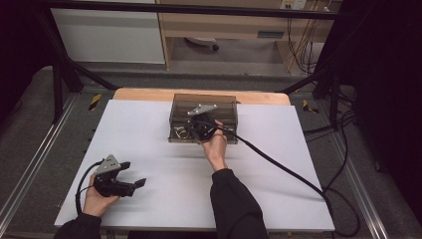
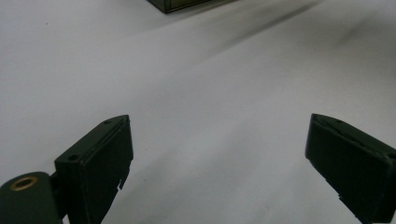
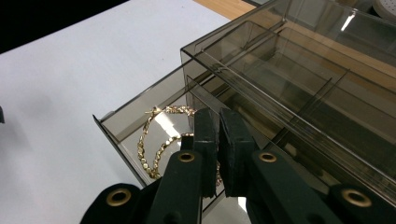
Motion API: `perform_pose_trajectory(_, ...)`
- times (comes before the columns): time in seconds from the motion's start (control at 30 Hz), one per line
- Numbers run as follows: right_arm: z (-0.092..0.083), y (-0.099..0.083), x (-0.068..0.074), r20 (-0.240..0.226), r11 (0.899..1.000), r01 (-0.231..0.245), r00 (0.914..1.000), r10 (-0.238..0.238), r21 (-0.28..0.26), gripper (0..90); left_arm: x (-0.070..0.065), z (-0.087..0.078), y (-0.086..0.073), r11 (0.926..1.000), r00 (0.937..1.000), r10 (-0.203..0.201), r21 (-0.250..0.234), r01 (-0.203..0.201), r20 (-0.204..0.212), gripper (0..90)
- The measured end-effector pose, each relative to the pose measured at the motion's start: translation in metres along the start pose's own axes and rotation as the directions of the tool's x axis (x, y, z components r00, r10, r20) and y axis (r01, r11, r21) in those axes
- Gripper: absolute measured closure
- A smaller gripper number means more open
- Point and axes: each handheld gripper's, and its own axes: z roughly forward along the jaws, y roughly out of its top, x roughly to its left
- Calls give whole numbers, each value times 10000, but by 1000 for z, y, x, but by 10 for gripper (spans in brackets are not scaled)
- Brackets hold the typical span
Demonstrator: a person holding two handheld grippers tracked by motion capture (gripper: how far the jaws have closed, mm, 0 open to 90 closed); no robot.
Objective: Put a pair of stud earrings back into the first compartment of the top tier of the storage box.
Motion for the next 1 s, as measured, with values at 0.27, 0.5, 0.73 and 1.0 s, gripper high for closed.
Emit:
perform_pose_trajectory(0.27, -1, -1, 2, -81, 10000, 44, 10000, -44, -51, 810, 0, 0, 0, 10000, 10000, 4, 0, -4, 13, 72)
perform_pose_trajectory(0.5, -17, 2, 4, -224, 9992, 12, 9997, -21, -398, 696, 0, 0, 0, 10000, 10000, -14, 5, 14, -5, 72)
perform_pose_trajectory(0.73, -41, 0, -1, -347, 9982, -279, 9991, 261, -526, 450, 0, 0, 0, 10000, 10000, 2, 33, -2, -8, 72)
perform_pose_trajectory(1.0, -68, -13, -12, -385, 9934, -687, 9971, 654, -915, 195, 0, 0, 0, 10000, 10000, -2, 40, 2, -11, 72)
